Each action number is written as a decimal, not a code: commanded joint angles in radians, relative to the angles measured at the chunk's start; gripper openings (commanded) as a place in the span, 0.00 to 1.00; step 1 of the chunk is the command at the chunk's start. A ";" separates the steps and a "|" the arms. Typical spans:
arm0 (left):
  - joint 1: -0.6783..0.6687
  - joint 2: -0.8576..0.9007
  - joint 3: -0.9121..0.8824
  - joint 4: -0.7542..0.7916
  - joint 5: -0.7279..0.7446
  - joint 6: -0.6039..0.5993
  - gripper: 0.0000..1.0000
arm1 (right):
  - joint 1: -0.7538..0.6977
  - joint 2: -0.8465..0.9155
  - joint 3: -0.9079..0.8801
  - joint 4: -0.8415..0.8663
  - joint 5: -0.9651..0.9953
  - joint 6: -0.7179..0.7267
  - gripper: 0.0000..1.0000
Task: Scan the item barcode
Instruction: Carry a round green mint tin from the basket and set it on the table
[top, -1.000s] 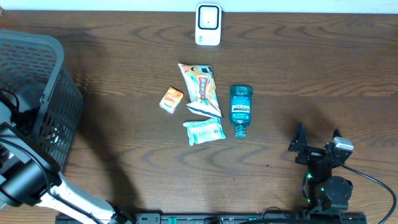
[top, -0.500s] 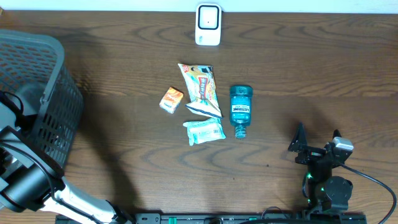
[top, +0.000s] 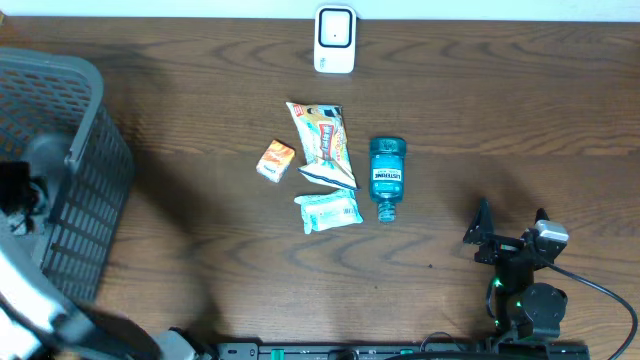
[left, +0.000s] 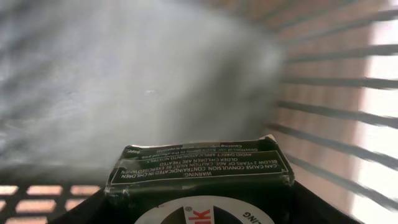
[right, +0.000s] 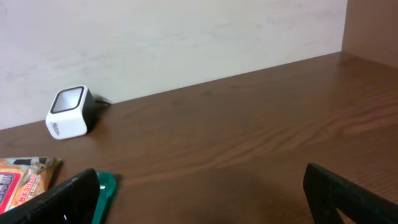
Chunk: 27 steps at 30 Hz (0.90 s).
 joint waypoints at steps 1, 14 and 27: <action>0.000 -0.154 0.023 0.023 0.133 0.006 0.65 | 0.005 -0.005 -0.001 -0.003 -0.002 0.007 0.99; -0.373 -0.554 0.022 0.028 0.332 0.051 0.65 | 0.005 -0.005 -0.001 -0.003 -0.002 0.007 0.99; -0.953 -0.420 -0.185 -0.157 0.058 0.118 0.66 | 0.005 -0.005 -0.001 -0.003 -0.002 0.007 0.99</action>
